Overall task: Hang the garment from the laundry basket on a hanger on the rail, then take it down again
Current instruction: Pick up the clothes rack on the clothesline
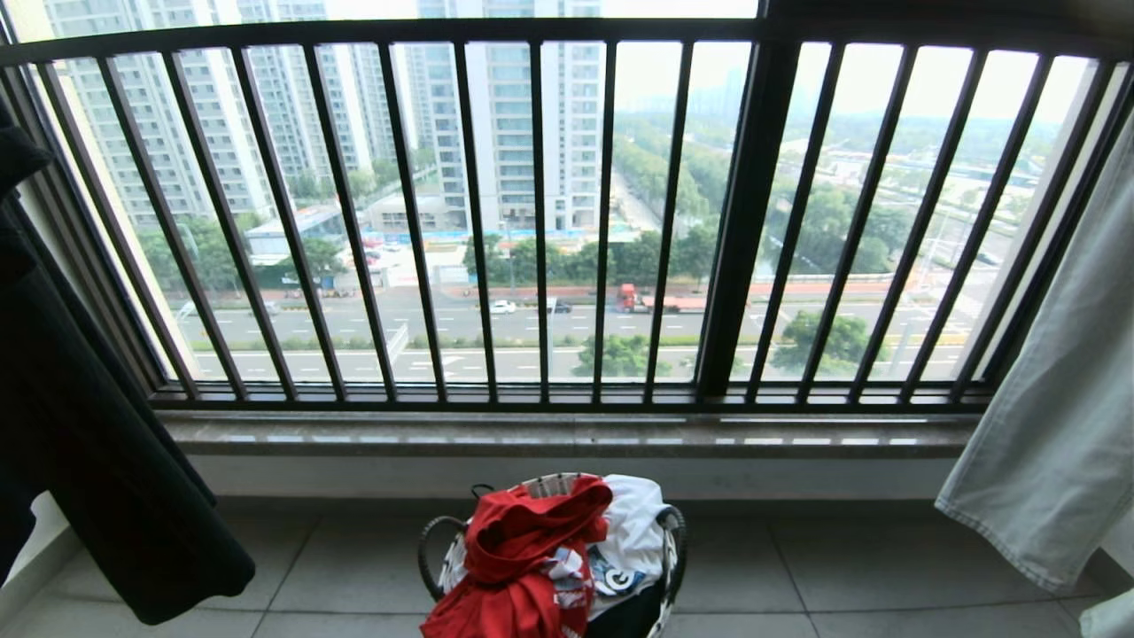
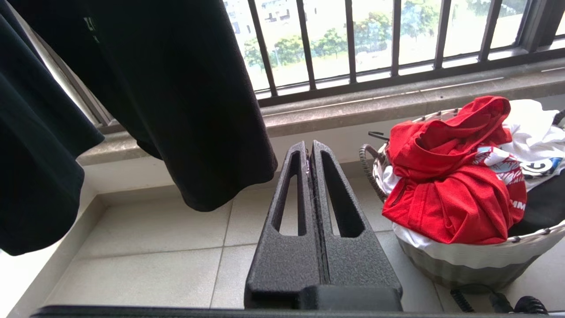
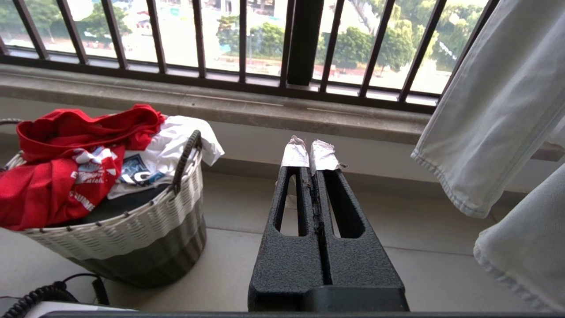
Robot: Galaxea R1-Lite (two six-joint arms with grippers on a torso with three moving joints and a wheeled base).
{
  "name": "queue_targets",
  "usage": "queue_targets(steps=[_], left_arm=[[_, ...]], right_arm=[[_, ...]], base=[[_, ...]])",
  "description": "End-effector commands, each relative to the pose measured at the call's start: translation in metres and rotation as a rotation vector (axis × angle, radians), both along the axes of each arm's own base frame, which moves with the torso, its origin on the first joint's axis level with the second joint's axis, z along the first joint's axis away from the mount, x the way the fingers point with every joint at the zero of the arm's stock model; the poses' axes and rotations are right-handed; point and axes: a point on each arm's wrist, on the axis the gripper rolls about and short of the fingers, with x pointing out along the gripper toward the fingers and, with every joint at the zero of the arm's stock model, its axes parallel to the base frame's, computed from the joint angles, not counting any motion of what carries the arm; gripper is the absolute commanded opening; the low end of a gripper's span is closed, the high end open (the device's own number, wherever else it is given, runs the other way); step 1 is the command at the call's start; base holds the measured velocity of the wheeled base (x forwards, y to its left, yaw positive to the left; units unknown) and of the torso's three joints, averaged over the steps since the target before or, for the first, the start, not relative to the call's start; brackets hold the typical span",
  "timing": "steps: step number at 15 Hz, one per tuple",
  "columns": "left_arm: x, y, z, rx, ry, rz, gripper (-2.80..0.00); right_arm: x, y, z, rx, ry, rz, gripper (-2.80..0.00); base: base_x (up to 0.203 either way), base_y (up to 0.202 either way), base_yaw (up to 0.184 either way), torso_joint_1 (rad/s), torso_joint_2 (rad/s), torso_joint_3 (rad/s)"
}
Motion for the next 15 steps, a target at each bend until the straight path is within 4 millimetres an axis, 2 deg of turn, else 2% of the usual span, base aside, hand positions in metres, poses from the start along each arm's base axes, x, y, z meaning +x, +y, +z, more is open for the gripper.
queue_targets(steps=[1,8,15], left_arm=[[0.0001,0.0,-0.0004,0.001,0.002,0.0,-2.8],[0.0001,0.0,-0.0004,0.001,0.003,0.0,-2.8],[0.0001,0.0,-0.0004,0.001,0.002,0.0,-2.8]], right_arm=[[0.0,0.0,-0.0002,-0.001,0.001,0.001,-2.8],[0.0001,0.0,-0.0001,-0.001,0.003,0.002,-2.8],[0.0001,0.0,-0.0001,-0.001,0.003,0.0,-2.8]], base=[[0.0,0.0,0.0,0.027,-0.09,-0.333],[0.0,0.0,0.0,0.1,-0.49,-0.337],[0.0,0.0,0.0,0.166,-0.47,-0.31]])
